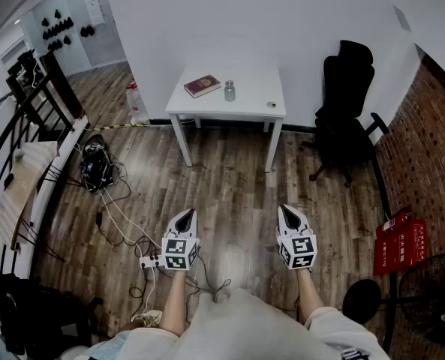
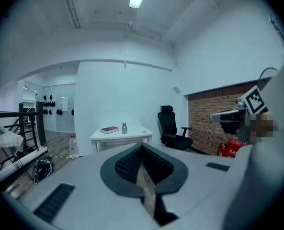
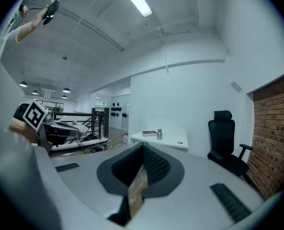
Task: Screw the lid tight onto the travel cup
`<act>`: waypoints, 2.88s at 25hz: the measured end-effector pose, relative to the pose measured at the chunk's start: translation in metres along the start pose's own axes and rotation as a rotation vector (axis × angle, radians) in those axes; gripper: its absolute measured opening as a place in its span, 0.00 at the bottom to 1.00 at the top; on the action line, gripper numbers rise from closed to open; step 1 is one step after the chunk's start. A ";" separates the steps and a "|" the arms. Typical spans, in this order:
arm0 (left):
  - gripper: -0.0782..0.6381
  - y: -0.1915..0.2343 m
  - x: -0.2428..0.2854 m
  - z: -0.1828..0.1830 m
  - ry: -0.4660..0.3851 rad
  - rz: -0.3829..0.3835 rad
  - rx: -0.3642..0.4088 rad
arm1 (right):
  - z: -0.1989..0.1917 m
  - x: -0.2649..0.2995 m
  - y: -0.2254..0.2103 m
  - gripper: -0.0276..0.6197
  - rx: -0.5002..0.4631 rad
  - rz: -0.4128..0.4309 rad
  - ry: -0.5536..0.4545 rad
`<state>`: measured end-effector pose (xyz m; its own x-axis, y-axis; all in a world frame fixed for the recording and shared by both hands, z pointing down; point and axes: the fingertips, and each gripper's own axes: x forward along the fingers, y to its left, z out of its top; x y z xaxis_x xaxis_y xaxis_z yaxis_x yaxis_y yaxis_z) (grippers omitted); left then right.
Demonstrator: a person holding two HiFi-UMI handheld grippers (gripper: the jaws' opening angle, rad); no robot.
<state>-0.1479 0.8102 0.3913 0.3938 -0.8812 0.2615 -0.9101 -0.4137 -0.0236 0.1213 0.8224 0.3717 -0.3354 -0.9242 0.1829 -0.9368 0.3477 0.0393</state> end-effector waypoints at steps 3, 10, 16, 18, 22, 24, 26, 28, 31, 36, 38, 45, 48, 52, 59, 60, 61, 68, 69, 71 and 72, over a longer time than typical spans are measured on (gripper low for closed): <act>0.12 -0.001 0.002 -0.001 0.002 -0.001 -0.001 | -0.002 0.002 -0.001 0.04 -0.002 0.003 0.005; 0.12 -0.008 0.006 -0.002 0.007 0.004 -0.005 | -0.006 0.000 -0.008 0.04 0.009 0.005 0.003; 0.12 -0.019 0.014 -0.003 0.005 0.013 -0.010 | -0.009 0.000 -0.020 0.04 0.012 0.015 -0.006; 0.12 -0.024 0.018 -0.003 0.006 0.016 -0.009 | -0.012 0.001 -0.024 0.04 0.008 0.024 -0.002; 0.12 -0.031 0.025 -0.002 0.013 0.015 0.006 | -0.013 0.005 -0.032 0.04 0.008 0.031 0.004; 0.12 -0.031 0.027 -0.004 0.019 0.016 0.003 | -0.017 0.008 -0.033 0.04 0.013 0.033 0.008; 0.12 -0.031 0.031 -0.008 0.023 0.018 0.000 | -0.022 0.012 -0.035 0.04 0.016 0.034 0.011; 0.12 -0.029 0.036 -0.010 0.025 0.020 -0.001 | -0.026 0.018 -0.036 0.04 0.016 0.036 0.016; 0.12 -0.023 0.047 -0.011 0.029 0.021 -0.004 | -0.027 0.031 -0.037 0.04 0.012 0.048 0.022; 0.12 -0.007 0.072 -0.010 0.032 0.017 -0.014 | -0.024 0.059 -0.039 0.04 0.003 0.049 0.019; 0.12 0.002 0.088 -0.010 0.029 0.010 -0.019 | -0.024 0.075 -0.044 0.04 -0.005 0.038 0.023; 0.12 0.039 0.161 -0.003 0.038 -0.022 -0.039 | -0.017 0.147 -0.066 0.04 -0.009 0.009 0.040; 0.12 0.060 0.194 0.013 0.036 -0.037 -0.033 | -0.005 0.184 -0.075 0.04 -0.009 0.000 0.046; 0.12 0.094 0.236 0.031 0.034 -0.055 -0.039 | 0.013 0.232 -0.081 0.04 -0.013 -0.013 0.056; 0.12 0.135 0.310 0.058 0.036 -0.099 -0.018 | 0.028 0.309 -0.095 0.04 0.000 -0.027 0.071; 0.12 0.140 0.320 0.061 0.037 -0.102 -0.015 | 0.029 0.320 -0.097 0.04 0.001 -0.029 0.075; 0.12 0.146 0.329 0.063 0.036 -0.105 -0.014 | 0.030 0.331 -0.099 0.04 0.002 -0.030 0.077; 0.12 0.189 0.379 0.070 0.033 -0.117 -0.023 | 0.037 0.392 -0.099 0.04 -0.001 -0.029 0.082; 0.12 0.194 0.386 0.070 0.035 -0.120 -0.025 | 0.037 0.399 -0.099 0.04 -0.002 -0.032 0.084; 0.12 0.199 0.399 0.071 0.037 -0.130 -0.027 | 0.034 0.410 -0.100 0.04 0.000 -0.036 0.090; 0.12 0.200 0.404 0.071 0.037 -0.136 -0.026 | 0.032 0.415 -0.101 0.04 0.004 -0.039 0.095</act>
<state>-0.1621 0.3549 0.4239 0.5093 -0.8080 0.2963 -0.8518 -0.5223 0.0399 0.0739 0.3988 0.4118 -0.2878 -0.9178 0.2737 -0.9494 0.3110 0.0446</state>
